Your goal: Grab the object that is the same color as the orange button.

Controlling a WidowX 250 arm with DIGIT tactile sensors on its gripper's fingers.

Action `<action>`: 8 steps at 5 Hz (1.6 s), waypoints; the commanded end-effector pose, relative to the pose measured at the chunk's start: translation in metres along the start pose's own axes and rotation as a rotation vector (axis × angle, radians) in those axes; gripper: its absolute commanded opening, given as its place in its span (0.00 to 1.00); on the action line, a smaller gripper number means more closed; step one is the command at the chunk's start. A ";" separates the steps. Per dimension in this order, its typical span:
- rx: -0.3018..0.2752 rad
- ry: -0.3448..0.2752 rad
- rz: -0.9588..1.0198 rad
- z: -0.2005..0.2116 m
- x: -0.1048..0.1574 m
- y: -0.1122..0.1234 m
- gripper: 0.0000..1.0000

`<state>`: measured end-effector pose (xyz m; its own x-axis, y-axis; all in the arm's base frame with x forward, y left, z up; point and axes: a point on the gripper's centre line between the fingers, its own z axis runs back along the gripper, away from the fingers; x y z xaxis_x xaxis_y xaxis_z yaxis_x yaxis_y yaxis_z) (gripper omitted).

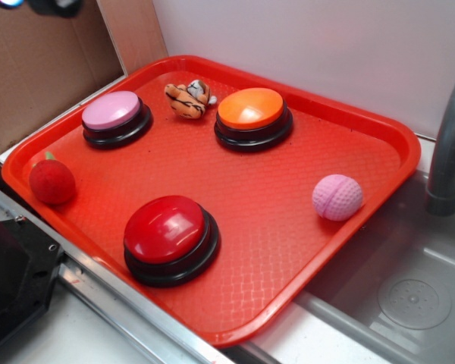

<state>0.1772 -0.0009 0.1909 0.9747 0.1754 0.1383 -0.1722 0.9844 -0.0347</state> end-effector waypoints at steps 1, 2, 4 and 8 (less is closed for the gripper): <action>0.045 -0.123 0.104 -0.054 0.063 0.021 1.00; 0.048 -0.126 0.139 -0.082 0.088 0.027 1.00; 0.100 -0.083 0.254 -0.124 0.125 0.045 1.00; 0.144 -0.016 0.323 -0.175 0.144 0.064 1.00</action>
<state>0.3217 0.0717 0.0166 0.8781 0.4689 0.0948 -0.4759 0.8766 0.0722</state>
